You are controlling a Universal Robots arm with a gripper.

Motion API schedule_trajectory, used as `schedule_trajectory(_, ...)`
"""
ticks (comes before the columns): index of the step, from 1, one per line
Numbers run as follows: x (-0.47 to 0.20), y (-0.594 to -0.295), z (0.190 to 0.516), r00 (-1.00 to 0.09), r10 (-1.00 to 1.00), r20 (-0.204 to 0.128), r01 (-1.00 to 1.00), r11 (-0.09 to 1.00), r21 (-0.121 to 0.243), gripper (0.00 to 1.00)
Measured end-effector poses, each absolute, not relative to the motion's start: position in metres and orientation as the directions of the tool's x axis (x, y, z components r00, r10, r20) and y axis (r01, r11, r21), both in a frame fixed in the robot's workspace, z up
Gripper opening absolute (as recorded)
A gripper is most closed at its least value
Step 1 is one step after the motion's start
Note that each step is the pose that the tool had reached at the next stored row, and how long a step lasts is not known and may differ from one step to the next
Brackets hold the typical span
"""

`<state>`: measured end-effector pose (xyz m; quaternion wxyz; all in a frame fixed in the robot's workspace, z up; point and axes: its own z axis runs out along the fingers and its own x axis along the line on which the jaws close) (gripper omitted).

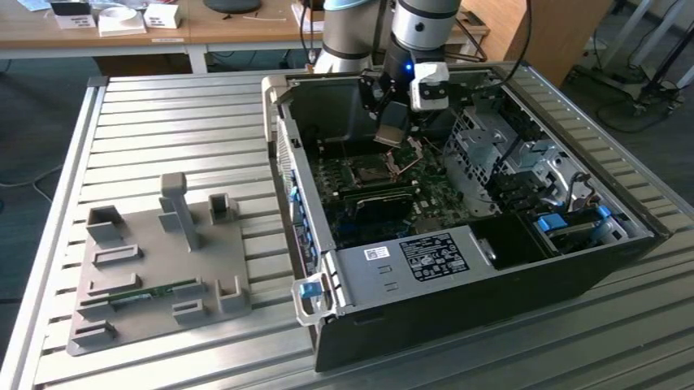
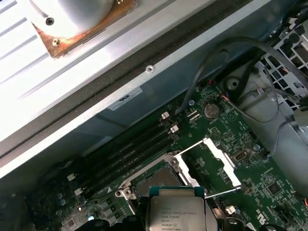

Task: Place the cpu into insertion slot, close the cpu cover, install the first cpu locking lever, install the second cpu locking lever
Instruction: 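Place the cpu into insertion slot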

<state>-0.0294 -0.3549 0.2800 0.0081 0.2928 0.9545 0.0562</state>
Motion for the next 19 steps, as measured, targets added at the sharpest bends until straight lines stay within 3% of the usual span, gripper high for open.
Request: schedule_trajectory(19, -0.0293, -0.3550, 0.2777, -0.617, 0.787, 0.017, 0.783, 0.611, 0.112, 0.54)
